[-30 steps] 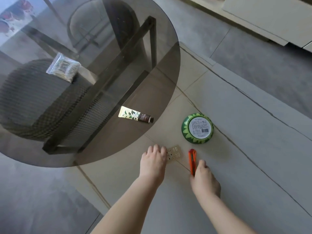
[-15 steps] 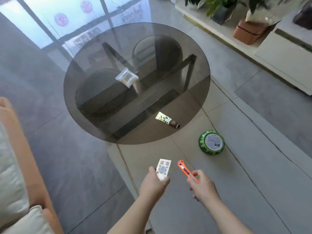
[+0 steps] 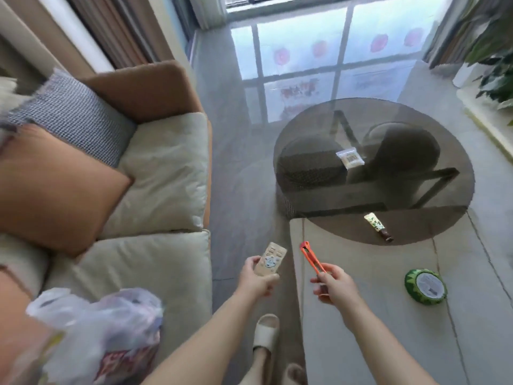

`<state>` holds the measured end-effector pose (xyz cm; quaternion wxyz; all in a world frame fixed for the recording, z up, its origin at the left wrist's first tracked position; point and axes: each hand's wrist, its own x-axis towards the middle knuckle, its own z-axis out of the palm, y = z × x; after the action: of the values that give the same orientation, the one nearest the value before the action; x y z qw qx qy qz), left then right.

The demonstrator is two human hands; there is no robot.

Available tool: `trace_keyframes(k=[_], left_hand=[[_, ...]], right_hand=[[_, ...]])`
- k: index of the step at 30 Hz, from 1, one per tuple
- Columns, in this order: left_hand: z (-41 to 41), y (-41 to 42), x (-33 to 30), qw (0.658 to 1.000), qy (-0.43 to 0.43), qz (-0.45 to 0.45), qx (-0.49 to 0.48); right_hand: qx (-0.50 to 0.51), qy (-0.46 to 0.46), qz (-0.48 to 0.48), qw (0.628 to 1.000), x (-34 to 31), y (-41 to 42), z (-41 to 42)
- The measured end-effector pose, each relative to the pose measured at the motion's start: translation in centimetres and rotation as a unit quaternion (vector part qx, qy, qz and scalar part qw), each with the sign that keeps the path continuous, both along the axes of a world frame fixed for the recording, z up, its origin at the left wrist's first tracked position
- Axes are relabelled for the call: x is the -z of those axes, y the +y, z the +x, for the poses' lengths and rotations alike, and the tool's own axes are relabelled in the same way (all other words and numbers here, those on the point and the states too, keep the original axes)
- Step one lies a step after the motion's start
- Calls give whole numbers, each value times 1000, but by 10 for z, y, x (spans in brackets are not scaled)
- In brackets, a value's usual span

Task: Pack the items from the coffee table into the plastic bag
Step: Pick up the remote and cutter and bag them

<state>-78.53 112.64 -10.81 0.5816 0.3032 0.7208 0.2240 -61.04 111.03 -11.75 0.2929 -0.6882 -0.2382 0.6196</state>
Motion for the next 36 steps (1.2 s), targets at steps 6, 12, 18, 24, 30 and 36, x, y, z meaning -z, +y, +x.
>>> trace_keyframes(k=[6, 12, 18, 24, 30, 36], left_hand=[[-95, -49, -43, 983, -50, -6, -174], [-193, -112, -82, 937, -105, 27, -332], [-285, -179, -98, 856, -140, 69, -492], [-364, -220, -83, 823, -88, 25, -560], [-426, -219, -46, 817, -102, -37, -566], [-473, -201, 0, 815, -112, -89, -561]], right_hand=[[-124, 29, 25, 992, -43, -6, -91], [-276, 52, 33, 959, -81, -15, -205], [-414, 59, 3, 908, -110, -43, -328], [-431, 36, -30, 901, -108, -70, -413], [-405, -7, -127, 905, -80, -78, -481], [-397, -68, -181, 897, -35, -76, -535]])
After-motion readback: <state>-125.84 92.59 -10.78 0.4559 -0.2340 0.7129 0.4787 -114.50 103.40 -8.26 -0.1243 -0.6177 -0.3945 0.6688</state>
